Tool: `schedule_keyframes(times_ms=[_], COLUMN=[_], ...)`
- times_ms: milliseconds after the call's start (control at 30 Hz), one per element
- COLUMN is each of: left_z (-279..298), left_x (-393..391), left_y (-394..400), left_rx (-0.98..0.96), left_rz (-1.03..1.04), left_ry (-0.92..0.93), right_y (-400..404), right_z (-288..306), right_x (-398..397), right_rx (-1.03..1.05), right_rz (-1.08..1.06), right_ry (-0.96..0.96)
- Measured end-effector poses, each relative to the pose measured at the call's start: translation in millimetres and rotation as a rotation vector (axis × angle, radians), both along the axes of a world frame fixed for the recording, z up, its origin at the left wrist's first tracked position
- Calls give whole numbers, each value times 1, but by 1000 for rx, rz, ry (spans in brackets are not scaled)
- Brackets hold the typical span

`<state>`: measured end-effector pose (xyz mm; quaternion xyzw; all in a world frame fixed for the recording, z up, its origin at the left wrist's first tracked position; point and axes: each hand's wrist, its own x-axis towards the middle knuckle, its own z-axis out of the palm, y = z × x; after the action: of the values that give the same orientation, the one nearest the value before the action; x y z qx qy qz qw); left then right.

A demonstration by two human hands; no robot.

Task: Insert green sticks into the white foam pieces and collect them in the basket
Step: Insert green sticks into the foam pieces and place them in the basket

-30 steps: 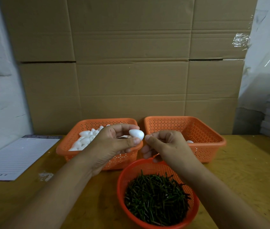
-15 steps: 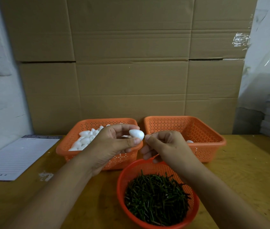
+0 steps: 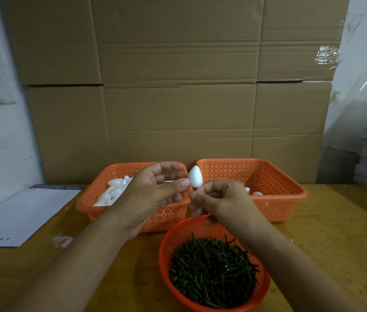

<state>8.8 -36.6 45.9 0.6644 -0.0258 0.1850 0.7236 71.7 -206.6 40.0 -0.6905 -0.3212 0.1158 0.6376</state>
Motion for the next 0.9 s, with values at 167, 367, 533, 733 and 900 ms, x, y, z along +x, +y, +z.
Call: schedule_keyframes(times_ms=[167, 367, 533, 733, 900], left_z=[-2, -2, -1, -1, -1], left_x=[0, -1, -1, -1, -1], left_y=[-6, -7, -6, -6, -5], left_rx=[93, 152, 145, 85, 80], left_rz=[33, 30, -2, -17, -29], left_ry=[20, 24, 32, 41, 44], right_y=[0, 1, -1, -2, -2], right_z=[-2, -2, 0, 1, 1], right_x=[1, 1, 0, -1, 0], right_rx=[-25, -41, -22, -18, -20], right_rz=[-17, -21, -3, 9, 13], right_ry=[-33, -69, -71, -61, -78])
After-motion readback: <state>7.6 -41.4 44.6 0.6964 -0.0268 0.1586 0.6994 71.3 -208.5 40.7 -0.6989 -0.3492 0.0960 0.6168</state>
